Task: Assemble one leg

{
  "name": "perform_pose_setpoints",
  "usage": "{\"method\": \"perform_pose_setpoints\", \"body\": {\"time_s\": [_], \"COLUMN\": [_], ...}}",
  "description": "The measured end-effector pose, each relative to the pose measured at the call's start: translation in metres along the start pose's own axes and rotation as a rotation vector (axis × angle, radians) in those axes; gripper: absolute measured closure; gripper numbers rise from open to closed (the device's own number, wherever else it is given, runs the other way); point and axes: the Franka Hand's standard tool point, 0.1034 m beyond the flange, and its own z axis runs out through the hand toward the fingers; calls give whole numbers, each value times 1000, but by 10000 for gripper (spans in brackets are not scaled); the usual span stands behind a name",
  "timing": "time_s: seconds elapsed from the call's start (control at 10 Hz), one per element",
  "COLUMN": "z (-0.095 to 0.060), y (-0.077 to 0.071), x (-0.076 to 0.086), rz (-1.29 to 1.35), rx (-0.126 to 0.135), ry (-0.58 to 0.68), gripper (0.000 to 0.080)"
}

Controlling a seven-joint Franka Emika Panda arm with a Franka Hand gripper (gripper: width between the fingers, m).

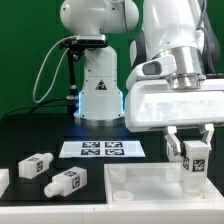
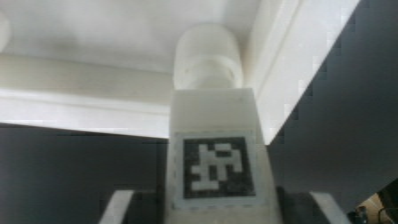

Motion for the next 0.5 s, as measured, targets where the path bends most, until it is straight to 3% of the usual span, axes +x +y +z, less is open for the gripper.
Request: {"method": "perform_pose_setpoints", "body": {"time_s": [0.5], "z": [9], "y": [-1], "x": [-7], "rz": [-4], "rx": [-3], "ry": [17], "gripper": [514]}}
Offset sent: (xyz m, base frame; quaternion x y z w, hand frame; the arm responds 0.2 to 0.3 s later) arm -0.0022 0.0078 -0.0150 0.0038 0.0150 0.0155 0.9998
